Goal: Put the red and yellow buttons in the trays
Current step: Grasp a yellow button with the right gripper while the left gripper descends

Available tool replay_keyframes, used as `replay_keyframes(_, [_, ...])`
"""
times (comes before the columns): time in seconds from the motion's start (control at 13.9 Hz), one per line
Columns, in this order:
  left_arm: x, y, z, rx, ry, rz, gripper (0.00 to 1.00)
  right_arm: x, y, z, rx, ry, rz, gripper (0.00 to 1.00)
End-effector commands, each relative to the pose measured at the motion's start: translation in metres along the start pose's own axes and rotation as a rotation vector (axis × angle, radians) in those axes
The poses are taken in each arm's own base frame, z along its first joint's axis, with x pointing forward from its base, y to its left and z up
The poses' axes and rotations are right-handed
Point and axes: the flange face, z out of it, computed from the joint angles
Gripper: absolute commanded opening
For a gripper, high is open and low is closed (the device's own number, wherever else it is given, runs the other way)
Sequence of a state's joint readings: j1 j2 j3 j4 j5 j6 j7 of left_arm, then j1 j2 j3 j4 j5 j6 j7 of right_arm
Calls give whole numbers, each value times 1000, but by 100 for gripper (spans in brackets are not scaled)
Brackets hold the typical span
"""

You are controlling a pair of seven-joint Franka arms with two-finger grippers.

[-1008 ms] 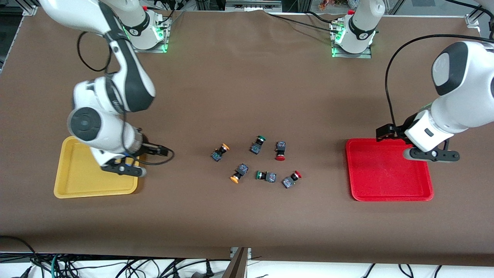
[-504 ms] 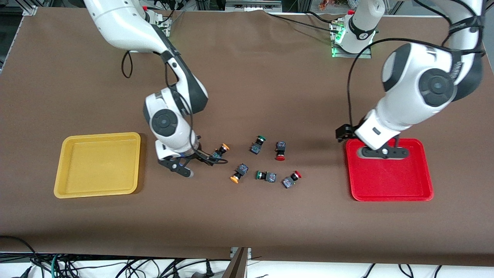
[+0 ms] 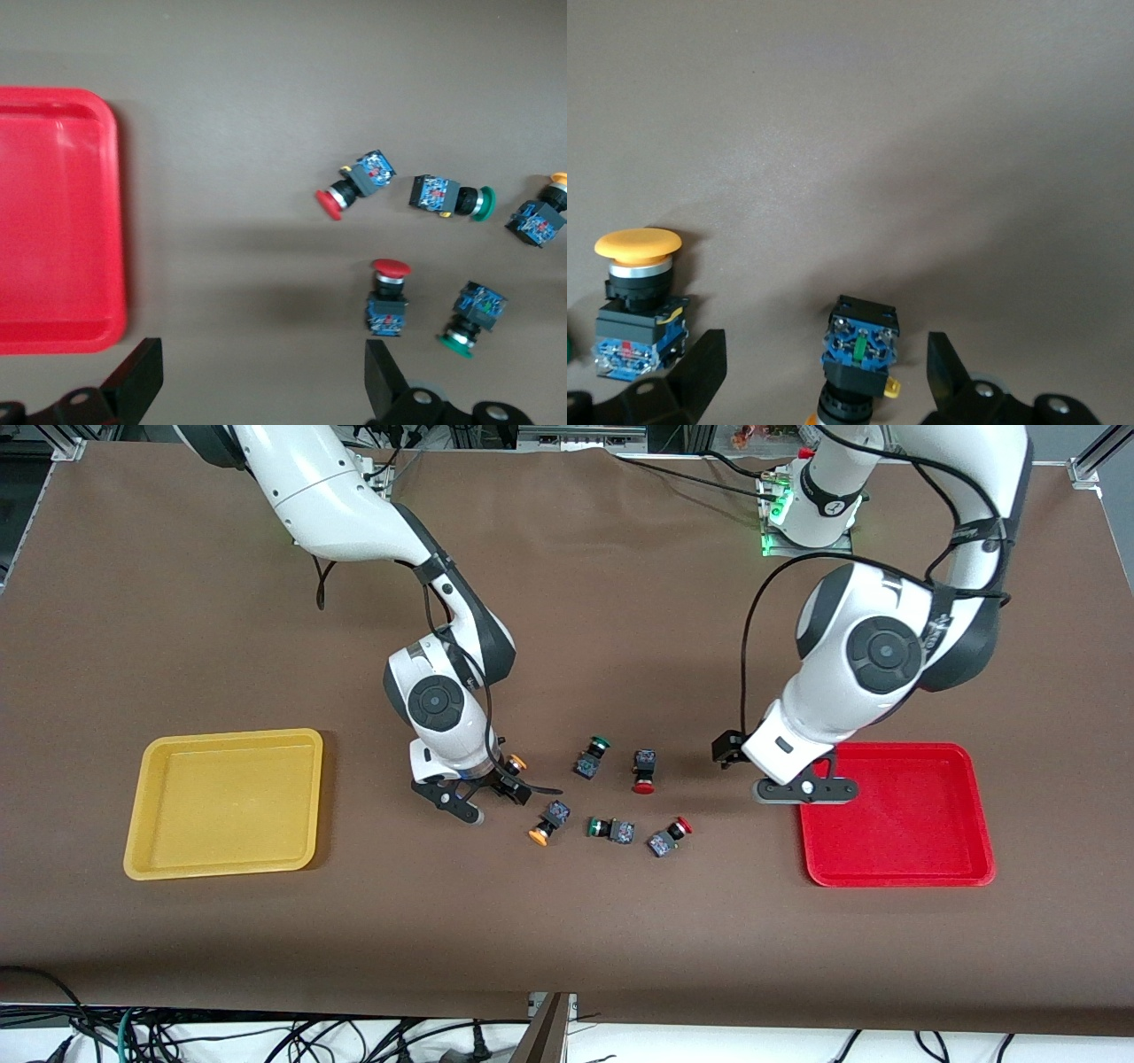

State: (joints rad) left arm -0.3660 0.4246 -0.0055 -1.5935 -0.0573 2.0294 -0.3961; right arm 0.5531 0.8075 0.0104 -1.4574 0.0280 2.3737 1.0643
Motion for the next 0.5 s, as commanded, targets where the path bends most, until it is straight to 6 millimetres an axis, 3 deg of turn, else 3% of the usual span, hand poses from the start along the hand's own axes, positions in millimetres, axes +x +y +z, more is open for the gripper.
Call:
replay_keyframes(0.0, [-10, 34, 21, 29, 5, -68, 100, -4, -4, 8, 11, 12, 9, 100])
replay_keyframes(0.29, [-26, 70, 62, 56, -1, -80, 100, -6, -1, 16, -6, 5, 0, 100])
replay_keyframes(0.43, [-23, 74, 90, 54, 4, -78, 100, -8, 1, 17, -13, -2, -4, 97])
